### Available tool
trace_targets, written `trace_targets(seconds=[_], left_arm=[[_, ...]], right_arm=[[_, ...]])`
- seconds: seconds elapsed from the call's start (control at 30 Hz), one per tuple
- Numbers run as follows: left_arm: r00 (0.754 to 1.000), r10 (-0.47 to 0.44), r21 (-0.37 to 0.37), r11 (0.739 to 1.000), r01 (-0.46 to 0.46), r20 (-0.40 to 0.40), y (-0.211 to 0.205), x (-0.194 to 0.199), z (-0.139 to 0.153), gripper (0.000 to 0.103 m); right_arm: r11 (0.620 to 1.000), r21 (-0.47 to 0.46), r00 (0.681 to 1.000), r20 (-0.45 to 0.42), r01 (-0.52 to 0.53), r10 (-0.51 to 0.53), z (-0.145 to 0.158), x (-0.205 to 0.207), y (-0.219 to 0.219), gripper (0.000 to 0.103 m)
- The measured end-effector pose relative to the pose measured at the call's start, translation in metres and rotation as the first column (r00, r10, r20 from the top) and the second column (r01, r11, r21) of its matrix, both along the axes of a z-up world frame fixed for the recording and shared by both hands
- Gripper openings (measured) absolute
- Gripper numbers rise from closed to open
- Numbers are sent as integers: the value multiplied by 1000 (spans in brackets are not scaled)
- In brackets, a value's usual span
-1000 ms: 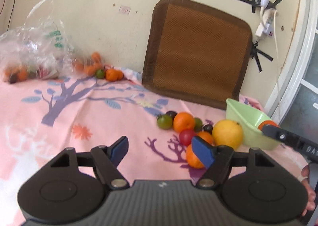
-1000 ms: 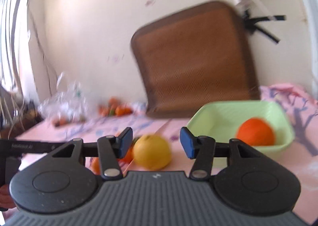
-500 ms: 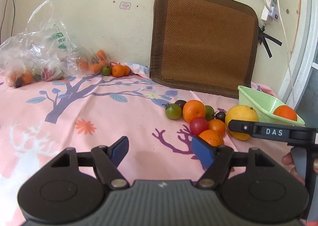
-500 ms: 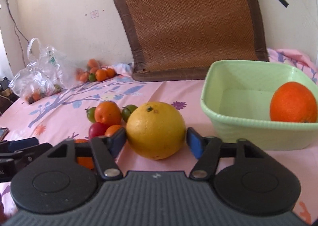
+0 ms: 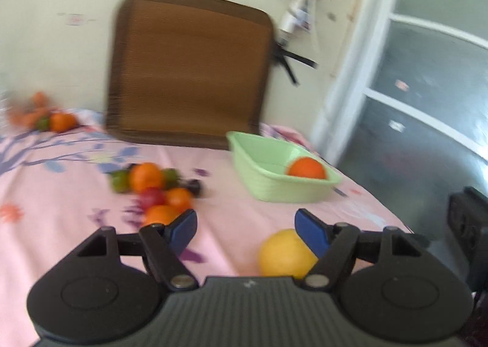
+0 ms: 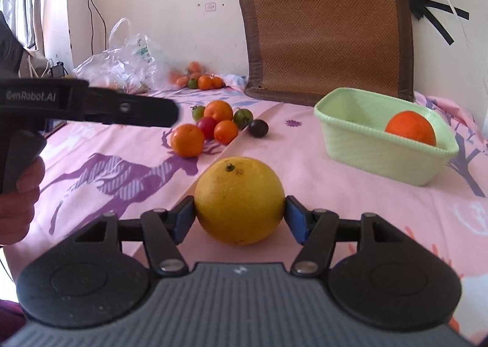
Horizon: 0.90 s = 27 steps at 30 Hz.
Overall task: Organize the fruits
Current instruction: 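Grasp the yellow grapefruit with the right gripper, then lower the grapefruit into the green basket and open the right gripper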
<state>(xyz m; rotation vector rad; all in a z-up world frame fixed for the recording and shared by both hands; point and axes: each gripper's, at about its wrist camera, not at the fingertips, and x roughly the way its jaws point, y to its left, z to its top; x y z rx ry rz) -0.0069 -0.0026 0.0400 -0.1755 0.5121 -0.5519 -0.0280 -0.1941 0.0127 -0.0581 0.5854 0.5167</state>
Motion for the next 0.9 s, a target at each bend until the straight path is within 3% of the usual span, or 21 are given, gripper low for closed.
trace_targets(seconds=[0.1, 0.27, 0.43, 0.53, 0.6, 0.77, 0.9], left_arm=[[998, -59, 46, 997, 60, -26, -30, 7, -4, 73], [994, -61, 95, 993, 70, -92, -50, 16, -18, 73], [985, -64, 68, 995, 75, -158, -48, 22, -29, 68], [988, -47, 101, 993, 63, -147, -56, 21, -26, 67], [990, -37, 106, 993, 51, -133, -59, 25, -19, 67], [998, -50, 111, 992, 54, -35, -80, 57, 20, 67], [998, -55, 136, 989, 49, 41, -108, 101, 38, 67]], right_arm=[[1000, -5, 1000, 25, 0, 0, -3, -2, 2, 66], [1000, 3, 998, 57, 0, 0, -4, -8, -2, 69], [1000, -24, 991, 130, -9, 12, -2, -16, -6, 76], [998, -29, 993, 104, -50, 52, -6, -10, -3, 72], [999, -46, 992, 119, -24, 29, -4, -6, -1, 65], [999, 1, 968, 248, 40, -39, 15, 11, -15, 64], [990, 35, 937, 319, 138, -142, 30, 55, -28, 65]])
